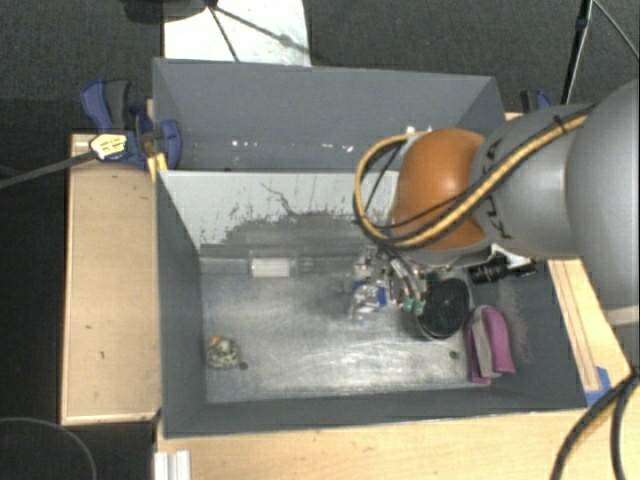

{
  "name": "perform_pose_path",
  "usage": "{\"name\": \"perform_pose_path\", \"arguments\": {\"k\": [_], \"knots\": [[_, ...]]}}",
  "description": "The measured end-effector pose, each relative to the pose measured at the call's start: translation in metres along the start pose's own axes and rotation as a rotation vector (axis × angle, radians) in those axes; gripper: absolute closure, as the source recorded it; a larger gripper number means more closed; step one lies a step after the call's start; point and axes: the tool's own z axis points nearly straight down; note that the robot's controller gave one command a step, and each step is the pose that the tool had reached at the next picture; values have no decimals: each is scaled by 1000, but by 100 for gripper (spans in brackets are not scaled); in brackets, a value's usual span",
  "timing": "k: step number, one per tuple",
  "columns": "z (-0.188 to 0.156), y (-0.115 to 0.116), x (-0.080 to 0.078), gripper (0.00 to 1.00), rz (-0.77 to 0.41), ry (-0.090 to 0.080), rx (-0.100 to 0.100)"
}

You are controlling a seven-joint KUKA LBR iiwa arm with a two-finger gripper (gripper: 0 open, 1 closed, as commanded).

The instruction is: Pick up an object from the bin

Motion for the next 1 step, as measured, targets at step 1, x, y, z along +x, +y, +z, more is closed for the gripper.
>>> {"name": "perform_pose_path", "arguments": {"k": [1], "knots": [[-50,0,-2,100,-3,-2,0]]}}
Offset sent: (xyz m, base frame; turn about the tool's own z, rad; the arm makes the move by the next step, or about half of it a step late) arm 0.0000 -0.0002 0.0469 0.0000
